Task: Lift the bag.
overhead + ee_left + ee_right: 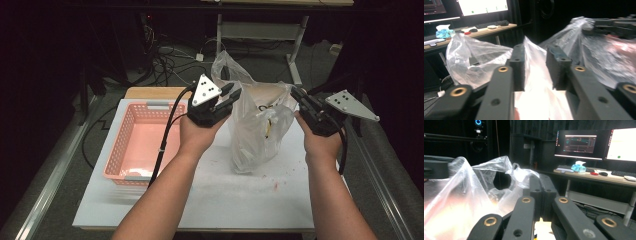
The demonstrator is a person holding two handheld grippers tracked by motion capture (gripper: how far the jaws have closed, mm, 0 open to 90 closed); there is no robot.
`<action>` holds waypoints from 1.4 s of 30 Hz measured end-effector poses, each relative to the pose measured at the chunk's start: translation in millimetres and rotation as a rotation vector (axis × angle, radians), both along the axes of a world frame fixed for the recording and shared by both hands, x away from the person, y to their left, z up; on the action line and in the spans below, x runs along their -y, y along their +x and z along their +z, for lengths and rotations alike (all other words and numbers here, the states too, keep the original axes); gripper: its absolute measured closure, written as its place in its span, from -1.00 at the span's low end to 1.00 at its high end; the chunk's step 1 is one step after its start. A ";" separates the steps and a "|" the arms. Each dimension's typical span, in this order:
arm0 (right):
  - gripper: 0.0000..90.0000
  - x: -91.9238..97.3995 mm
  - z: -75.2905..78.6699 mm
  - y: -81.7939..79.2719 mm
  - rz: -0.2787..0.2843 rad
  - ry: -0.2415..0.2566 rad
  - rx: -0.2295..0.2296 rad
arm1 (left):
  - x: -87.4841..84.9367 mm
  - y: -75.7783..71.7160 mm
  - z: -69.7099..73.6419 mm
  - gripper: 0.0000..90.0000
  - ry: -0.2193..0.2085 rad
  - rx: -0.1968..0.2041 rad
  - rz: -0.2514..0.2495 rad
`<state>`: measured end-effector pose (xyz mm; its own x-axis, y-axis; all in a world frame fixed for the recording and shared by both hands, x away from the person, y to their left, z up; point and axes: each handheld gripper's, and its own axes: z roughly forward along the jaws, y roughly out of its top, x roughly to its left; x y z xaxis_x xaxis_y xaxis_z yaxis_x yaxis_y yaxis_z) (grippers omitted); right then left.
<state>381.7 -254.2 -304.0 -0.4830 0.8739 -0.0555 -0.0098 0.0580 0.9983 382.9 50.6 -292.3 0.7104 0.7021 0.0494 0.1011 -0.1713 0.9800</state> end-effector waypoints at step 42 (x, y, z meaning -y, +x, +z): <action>0.57 23.7 2.5 -32.5 0.062 -0.023 -0.014 | -9.3 -107.2 -145.7 -1.00 0.099 -0.318 -0.150</action>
<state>349.2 -277.9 -301.6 -0.5373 0.8406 -0.0684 -0.0002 0.0809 0.9967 275.7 59.9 -438.0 0.7960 0.5916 -0.1279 0.3648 -0.3002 0.8814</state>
